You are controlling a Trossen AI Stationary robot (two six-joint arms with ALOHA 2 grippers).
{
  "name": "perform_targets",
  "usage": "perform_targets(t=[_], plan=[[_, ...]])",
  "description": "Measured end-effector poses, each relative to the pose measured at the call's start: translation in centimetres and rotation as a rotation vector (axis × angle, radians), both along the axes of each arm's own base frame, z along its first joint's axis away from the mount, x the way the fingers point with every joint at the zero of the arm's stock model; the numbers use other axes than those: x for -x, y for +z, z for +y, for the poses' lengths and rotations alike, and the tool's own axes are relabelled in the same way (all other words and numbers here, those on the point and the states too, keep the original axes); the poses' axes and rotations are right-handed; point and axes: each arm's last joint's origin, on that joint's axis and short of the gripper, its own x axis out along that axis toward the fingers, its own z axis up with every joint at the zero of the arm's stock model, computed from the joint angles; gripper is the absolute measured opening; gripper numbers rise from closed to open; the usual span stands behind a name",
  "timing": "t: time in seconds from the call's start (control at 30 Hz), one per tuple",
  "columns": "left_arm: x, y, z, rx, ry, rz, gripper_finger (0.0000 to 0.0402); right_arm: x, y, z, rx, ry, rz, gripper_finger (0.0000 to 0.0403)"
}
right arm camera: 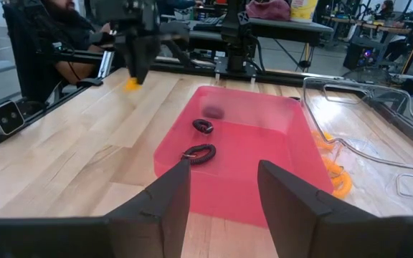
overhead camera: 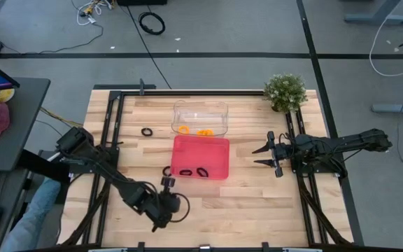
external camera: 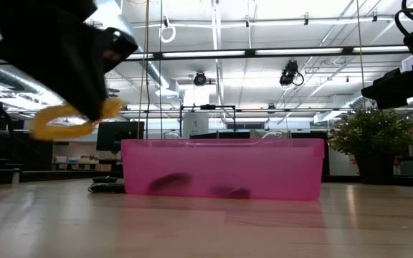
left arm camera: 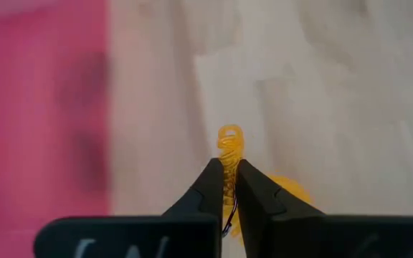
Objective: Sort spring keychains
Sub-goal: Put the orange spring keychain into the transparent bin
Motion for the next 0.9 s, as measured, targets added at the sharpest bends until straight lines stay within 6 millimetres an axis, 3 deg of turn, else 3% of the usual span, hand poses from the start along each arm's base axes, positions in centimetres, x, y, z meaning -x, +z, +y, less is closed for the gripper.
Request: perform_targets(t=[0.2, 0.4, 0.67, 0.9], plan=[[-1.9, 2.4, 1.8, -0.151, 0.048, -0.051, 0.0019, 0.0, 0.0, 0.0, 0.0, 0.0, 0.0, 0.0166], [-4.6, 5.8, 5.2, -0.448, 0.178, -0.166, 0.0024, 0.0, 0.0, 0.0, 0.0, 0.0, 0.0, 0.0166], [-8.2, 9.7, 12.0, -0.497, 0.356, -0.195, 0.0022, 0.0, 0.0, 0.0, 0.0, 0.0, 0.0, 0.0166], [-9.6, 11.4, 19.1, -0.47, 0.548, -0.202, 0.0026, 0.0, 0.0, 0.0, 0.0, 0.0, 0.0, 0.0166]])
